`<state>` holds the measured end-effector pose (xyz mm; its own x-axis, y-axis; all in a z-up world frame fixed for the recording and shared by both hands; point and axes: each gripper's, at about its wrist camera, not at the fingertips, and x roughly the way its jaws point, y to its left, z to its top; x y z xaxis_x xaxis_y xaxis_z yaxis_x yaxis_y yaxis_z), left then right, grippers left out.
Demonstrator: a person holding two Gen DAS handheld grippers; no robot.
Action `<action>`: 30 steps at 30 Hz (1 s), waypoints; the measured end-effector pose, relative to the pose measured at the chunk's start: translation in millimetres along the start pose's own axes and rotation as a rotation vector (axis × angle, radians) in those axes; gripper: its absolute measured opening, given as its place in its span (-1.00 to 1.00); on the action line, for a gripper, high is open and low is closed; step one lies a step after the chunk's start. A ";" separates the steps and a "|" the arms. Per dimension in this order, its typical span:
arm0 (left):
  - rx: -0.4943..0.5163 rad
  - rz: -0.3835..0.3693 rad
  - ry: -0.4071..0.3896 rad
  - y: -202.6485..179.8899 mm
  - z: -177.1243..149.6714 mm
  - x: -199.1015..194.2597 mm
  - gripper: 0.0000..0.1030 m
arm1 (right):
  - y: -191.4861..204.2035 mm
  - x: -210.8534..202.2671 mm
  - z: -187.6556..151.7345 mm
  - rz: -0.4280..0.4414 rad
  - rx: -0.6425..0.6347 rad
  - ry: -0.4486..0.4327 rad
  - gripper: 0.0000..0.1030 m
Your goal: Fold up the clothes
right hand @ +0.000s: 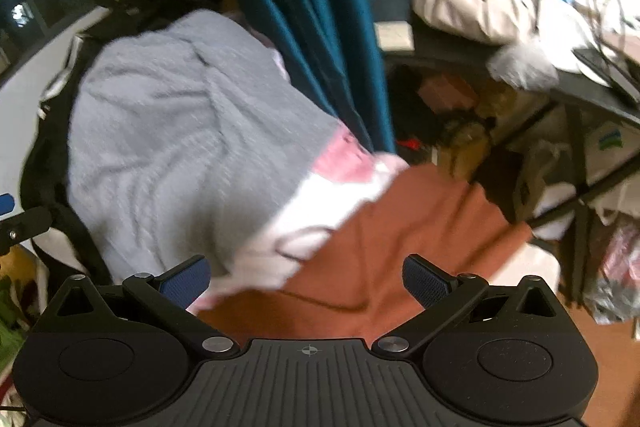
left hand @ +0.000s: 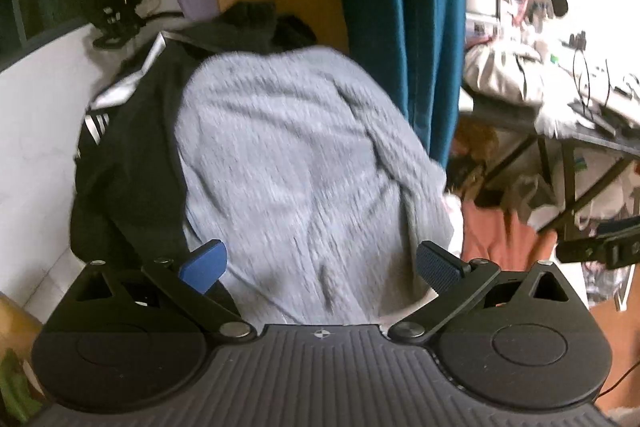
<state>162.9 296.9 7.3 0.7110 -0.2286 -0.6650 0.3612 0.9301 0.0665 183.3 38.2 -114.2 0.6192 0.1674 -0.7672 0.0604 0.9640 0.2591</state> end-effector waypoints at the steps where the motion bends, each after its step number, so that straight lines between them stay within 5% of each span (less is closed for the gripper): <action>1: 0.000 -0.012 0.023 -3.5 -7.0 5.5 0.99 | -4.6 -0.3 -5.8 -0.008 0.003 0.011 0.99; 6: 0.027 -0.055 0.157 -24.9 -51.8 37.8 0.99 | -25.1 1.4 -34.6 -0.050 0.020 0.070 0.99; 9: 0.072 -0.017 0.246 -35.9 -87.6 68.1 0.99 | -31.4 9.8 -48.2 -0.071 0.027 0.110 0.99; 16: 0.131 0.007 0.330 -46.8 -143.4 145.4 0.99 | -33.5 41.0 -64.8 -0.093 0.019 0.185 0.99; 23: 0.082 0.049 0.205 -44.8 -168.7 152.3 1.00 | -27.5 63.3 -61.4 -0.091 0.015 0.203 0.99; 30: 0.012 0.055 0.242 -38.7 -159.3 156.9 1.00 | -29.1 78.4 -62.4 -0.102 0.037 0.230 0.99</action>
<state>164.4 270.9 -218.0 0.5651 -0.1007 -0.8188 0.3342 0.9354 0.1156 181.3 36.2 -218.5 0.4140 0.1162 -0.9028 0.1447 0.9708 0.1913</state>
